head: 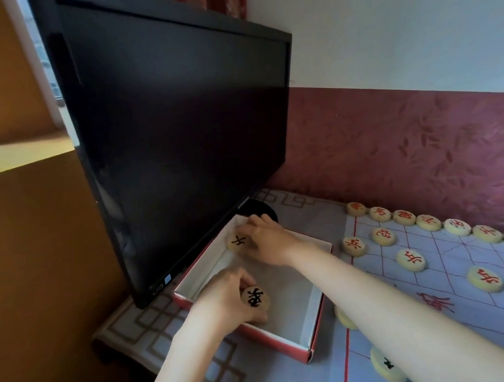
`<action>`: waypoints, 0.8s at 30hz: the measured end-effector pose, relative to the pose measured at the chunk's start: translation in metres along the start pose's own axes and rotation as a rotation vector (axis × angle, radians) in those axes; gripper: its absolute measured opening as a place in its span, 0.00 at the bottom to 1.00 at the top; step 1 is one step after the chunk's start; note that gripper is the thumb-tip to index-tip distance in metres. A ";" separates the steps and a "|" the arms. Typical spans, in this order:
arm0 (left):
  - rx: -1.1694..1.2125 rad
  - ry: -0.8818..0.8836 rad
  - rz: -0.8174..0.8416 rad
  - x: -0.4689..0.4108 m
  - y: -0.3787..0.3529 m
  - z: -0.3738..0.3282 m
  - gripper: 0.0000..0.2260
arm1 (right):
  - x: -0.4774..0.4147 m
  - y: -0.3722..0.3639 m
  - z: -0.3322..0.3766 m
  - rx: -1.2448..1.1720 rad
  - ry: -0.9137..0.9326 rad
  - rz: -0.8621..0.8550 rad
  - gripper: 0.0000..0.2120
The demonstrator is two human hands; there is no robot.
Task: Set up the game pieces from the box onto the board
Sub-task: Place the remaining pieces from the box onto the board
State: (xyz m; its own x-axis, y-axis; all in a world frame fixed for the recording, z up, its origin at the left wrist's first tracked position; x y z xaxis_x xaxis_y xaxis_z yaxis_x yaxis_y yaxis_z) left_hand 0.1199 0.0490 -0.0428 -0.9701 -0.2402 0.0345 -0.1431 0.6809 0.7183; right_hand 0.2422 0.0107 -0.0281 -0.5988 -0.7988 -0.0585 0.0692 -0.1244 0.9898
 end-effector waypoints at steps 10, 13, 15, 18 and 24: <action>-0.030 -0.035 0.021 -0.002 -0.006 -0.004 0.22 | 0.049 0.008 -0.038 -0.445 -0.161 0.040 0.21; 0.014 -0.050 0.004 -0.006 -0.005 -0.016 0.22 | 0.068 0.019 -0.043 -0.519 -0.183 -0.014 0.21; 0.040 -0.063 -0.029 -0.006 -0.004 -0.025 0.22 | 0.083 0.029 -0.042 -0.485 -0.174 -0.030 0.21; 0.065 -0.087 -0.060 -0.003 -0.007 -0.037 0.22 | 0.109 0.050 -0.041 -0.506 -0.176 -0.072 0.22; 0.078 -0.152 -0.074 0.011 -0.017 -0.067 0.22 | 0.175 0.078 -0.045 -0.539 -0.208 -0.110 0.17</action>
State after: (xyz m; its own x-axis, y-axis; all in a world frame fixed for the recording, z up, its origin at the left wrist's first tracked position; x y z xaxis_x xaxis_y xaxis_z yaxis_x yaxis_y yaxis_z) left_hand 0.1243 -0.0116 -0.0085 -0.9740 -0.1881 -0.1260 -0.2240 0.7186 0.6583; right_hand 0.1788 -0.1655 0.0329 -0.7655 -0.6389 -0.0764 0.3614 -0.5251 0.7705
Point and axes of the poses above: each hand's wrist, its own x-axis away from the middle knuckle, its own y-axis out of the back of the hand, z = x × y, the point moved 8 cm from there along -x, towards the middle knuckle, and after that the axes turned 5 degrees about x, right-handed, at the moved point
